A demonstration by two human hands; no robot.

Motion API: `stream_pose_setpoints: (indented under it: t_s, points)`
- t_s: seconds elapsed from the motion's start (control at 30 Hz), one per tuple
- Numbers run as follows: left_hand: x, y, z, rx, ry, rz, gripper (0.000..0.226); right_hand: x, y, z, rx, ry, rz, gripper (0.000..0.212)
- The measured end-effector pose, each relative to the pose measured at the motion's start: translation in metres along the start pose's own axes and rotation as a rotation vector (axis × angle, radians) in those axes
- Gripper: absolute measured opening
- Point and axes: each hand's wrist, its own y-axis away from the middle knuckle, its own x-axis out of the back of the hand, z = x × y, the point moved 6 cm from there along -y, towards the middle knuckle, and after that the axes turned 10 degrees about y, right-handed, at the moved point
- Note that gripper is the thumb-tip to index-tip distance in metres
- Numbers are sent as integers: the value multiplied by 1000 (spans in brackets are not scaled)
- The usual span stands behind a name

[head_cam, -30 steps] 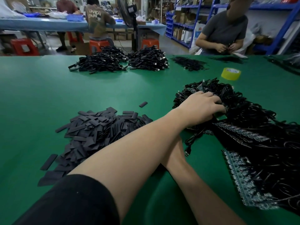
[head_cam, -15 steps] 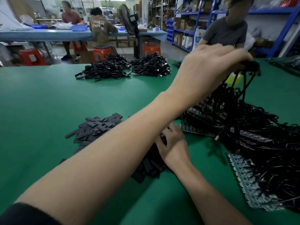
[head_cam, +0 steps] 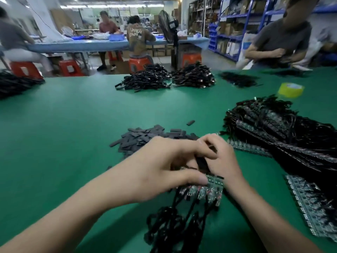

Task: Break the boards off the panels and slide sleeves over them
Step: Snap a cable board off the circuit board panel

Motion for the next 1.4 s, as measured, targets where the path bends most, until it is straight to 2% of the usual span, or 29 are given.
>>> stream_pose_setpoints:
  t_s: [0.07, 0.17, 0.23, 0.3, 0.43, 0.5, 0.63, 0.77, 0.93, 1.03, 1.4]
  points:
    - [-2, 15, -37, 152, 142, 84, 27, -4, 0, -13, -12, -196, -74, 23]
    - [3, 32, -78, 310, 294, 314, 23, -25, 6, -27, -144, -467, -354, 47]
    - [2, 40, -96, 361, 373, 420, 29, -34, 17, -29, -207, -437, -529, 58]
    - [-1, 46, -106, 390, 422, 502, 33, -41, 31, -31, -147, -336, -632, 60]
    - [-19, 55, -124, 462, 555, 490, 28, -45, 44, -24, -194, -395, -561, 34]
    - [-25, 56, -128, 425, 539, 464, 26, -47, 45, -20, -202, -366, -515, 24]
    - [-23, 54, -129, 328, 457, 503, 23, -46, 50, -18, -224, -376, -503, 28]
    - [-24, 55, -134, 300, 475, 511, 19, -53, 56, -15, -236, -425, -509, 10]
    - [-25, 58, -136, 289, 523, 522, 25, -54, 62, -19, -217, -392, -468, 21]
    - [-25, 58, -138, 297, 576, 498, 23, -55, 63, -18, -189, -358, -483, 9]
    - [-26, 56, -134, 331, 742, 432, 19, -55, 67, -27, -255, -593, -537, 10]
